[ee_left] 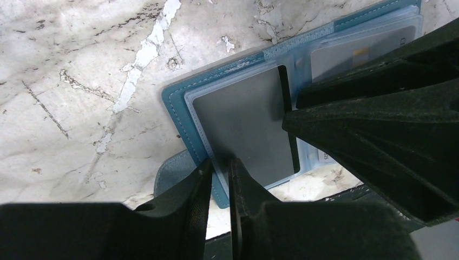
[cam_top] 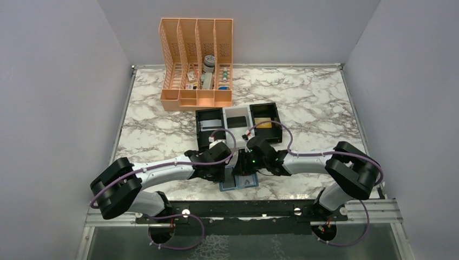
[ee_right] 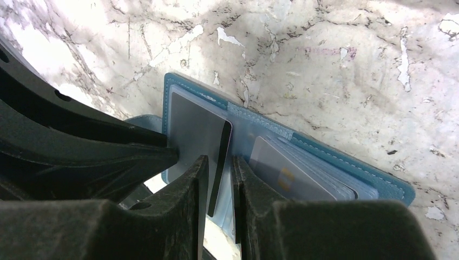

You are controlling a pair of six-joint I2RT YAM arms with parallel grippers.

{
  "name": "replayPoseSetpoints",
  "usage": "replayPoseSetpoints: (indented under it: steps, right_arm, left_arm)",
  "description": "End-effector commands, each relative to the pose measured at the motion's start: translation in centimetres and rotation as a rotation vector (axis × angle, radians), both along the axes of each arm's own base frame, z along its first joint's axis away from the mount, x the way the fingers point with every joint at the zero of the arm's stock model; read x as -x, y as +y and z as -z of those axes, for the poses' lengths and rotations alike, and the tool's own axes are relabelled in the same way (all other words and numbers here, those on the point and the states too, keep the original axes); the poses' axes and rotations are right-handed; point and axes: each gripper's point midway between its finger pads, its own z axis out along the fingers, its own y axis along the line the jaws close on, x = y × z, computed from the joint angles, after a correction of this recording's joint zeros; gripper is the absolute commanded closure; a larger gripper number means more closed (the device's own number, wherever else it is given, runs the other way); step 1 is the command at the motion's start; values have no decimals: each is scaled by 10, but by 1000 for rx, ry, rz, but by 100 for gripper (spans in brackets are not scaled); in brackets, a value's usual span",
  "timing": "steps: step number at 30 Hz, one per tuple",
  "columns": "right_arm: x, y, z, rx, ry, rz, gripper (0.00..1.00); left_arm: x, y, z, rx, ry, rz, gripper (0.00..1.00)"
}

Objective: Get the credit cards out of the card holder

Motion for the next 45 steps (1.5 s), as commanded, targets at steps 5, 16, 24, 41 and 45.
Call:
replayPoseSetpoints:
  steps: [5,16,24,41,45]
  right_arm:
    - [15,1,20,11,64,-62,78]
    - [18,12,-3,-75,79,-76,99]
    - [12,6,-19,-104,66,-69,99]
    - [11,-4,-27,-146,114,-95,99]
    - [9,-9,-22,-121,122,-81,99]
  left_arm:
    - [-4,-5,4,-7,-23,26,80]
    - [-3,-3,8,-12,-18,26,82]
    - [-2,2,12,-35,-16,20,82]
    - [-3,5,11,-60,-21,35,83]
    - [-4,5,11,-60,-21,35,83]
